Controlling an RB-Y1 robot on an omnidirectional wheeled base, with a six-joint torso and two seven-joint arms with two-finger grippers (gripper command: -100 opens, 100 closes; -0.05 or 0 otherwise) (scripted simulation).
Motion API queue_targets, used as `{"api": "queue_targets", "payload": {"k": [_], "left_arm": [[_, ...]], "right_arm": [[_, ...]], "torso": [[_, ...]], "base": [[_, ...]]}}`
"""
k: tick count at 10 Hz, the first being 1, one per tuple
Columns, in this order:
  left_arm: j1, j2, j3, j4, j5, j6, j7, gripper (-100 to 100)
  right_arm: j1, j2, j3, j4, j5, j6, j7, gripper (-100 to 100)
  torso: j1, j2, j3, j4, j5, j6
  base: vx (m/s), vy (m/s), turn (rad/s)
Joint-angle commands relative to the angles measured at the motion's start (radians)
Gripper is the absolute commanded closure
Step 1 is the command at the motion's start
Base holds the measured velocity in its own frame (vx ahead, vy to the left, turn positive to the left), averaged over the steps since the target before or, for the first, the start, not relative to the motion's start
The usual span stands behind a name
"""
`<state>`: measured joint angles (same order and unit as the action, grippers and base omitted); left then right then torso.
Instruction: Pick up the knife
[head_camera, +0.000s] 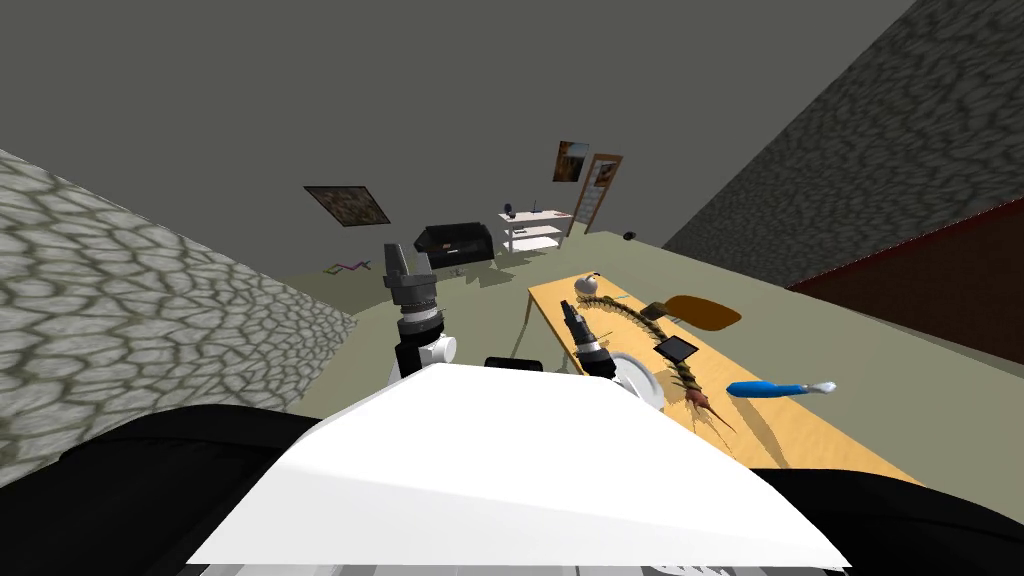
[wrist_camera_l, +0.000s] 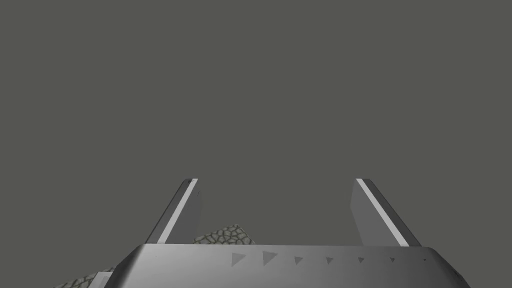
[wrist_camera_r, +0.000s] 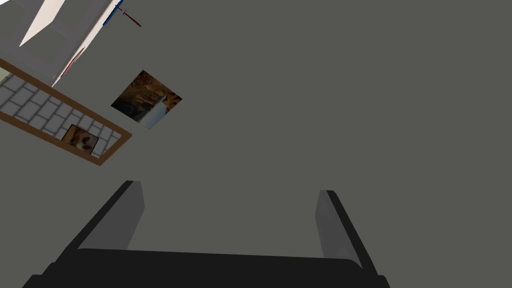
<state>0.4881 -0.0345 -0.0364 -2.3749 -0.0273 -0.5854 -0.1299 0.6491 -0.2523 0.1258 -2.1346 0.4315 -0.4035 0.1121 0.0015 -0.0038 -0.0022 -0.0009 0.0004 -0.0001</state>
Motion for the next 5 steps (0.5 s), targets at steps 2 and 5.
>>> {"api": "queue_targets", "payload": {"k": [2,5], "left_arm": [[0.000,0.000,0.000,0.000,0.000,0.000,0.000,0],[0.000,0.000,0.000,0.000,0.000,0.000,0.000,0]], "right_arm": [[0.020,-0.042,0.023,0.036,0.070,0.004,0.023,-100],[0.034,-0.073,0.038,0.062,0.125,0.006,0.038,-100]], "torso": [[0.000,0.000,0.000,0.000,0.000,0.000],[0.000,0.001,0.000,0.000,0.000,0.000]], "base": [[0.052,0.014,0.108],[0.045,0.005,0.089]]}}
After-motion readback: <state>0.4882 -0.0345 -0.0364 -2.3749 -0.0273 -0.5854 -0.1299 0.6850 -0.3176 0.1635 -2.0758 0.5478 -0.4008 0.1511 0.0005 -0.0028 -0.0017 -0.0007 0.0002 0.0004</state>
